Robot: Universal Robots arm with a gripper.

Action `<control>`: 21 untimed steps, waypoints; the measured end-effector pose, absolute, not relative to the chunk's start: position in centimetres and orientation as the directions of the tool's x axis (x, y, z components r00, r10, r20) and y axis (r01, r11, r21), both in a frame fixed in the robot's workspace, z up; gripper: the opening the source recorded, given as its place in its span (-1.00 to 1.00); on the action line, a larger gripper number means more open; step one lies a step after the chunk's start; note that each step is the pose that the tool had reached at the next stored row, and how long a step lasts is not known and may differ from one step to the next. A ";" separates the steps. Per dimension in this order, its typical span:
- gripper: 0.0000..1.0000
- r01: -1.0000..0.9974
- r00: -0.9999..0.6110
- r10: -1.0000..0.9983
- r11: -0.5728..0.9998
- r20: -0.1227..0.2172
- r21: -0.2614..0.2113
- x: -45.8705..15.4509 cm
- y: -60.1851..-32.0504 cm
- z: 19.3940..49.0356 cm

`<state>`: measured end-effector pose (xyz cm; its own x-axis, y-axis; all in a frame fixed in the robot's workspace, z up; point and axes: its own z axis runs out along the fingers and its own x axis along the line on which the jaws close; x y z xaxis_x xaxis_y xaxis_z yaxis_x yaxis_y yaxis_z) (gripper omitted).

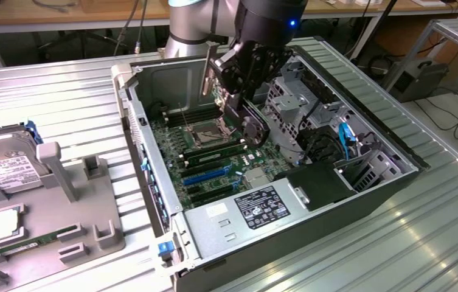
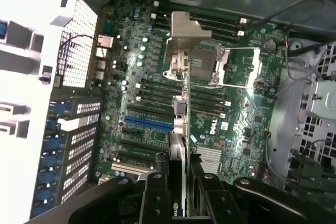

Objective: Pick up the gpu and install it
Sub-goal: 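Insert the gpu into the slot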

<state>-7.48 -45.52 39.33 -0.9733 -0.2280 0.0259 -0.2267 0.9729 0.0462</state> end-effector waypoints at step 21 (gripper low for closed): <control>-0.47 -0.585 -0.810 -0.586 0.810 0.010 0.039 -7.5 -45.5 39.2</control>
<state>-7.48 -45.52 39.19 -0.8105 -0.5857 0.0096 -0.5850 0.8101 0.0387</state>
